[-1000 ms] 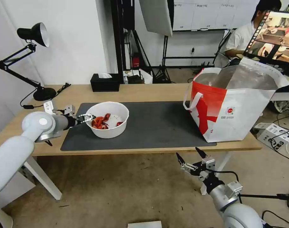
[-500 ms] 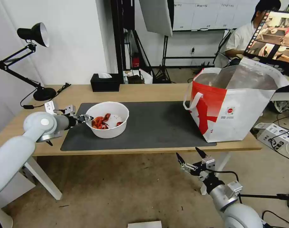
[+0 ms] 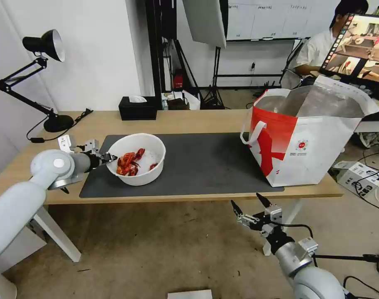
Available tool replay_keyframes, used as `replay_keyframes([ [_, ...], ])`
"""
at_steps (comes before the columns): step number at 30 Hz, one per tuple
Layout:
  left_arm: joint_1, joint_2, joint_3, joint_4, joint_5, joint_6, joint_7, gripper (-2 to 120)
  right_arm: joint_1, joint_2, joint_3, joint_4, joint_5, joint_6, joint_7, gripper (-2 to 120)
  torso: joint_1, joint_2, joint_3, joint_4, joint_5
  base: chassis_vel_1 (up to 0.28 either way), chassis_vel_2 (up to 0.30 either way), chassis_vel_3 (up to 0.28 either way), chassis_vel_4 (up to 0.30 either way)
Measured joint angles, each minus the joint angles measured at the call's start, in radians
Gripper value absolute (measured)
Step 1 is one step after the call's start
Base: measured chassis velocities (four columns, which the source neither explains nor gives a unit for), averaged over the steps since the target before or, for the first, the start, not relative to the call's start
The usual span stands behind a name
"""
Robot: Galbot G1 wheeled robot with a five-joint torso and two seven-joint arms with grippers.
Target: Pick up the trash from the table and place it into the takeout bag.
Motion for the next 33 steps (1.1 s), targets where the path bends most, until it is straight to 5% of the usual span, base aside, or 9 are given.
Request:
replay_keyframes([
  [11, 0.020, 0.016, -0.039, -0.050, -0.015, -0.009, 0.003, 0, 0.000, 0.000, 0.000, 0.000, 0.000, 0.000, 0.000, 100, 0.000, 0.000, 0.000, 0.0002, 0.0000, 0.000, 0.000, 0.000, 0.000],
  [16, -0.066, 0.001, -0.007, -0.067, -0.025, -0.009, 0.003, 0, 0.000, 0.000, 0.000, 0.000, 0.000, 0.000, 0.000, 100, 0.000, 0.000, 0.000, 0.0002, 0.0003, 0.000, 0.000, 0.000, 0.000],
  [33, -0.478, -0.176, 0.277, 0.026, -0.053, -0.056, -0.047, 0, 0.000, 0.000, 0.000, 0.000, 0.000, 0.000, 0.000, 100, 0.000, 0.000, 0.000, -0.0001, 0.0002, 0.000, 0.000, 0.000, 0.000],
])
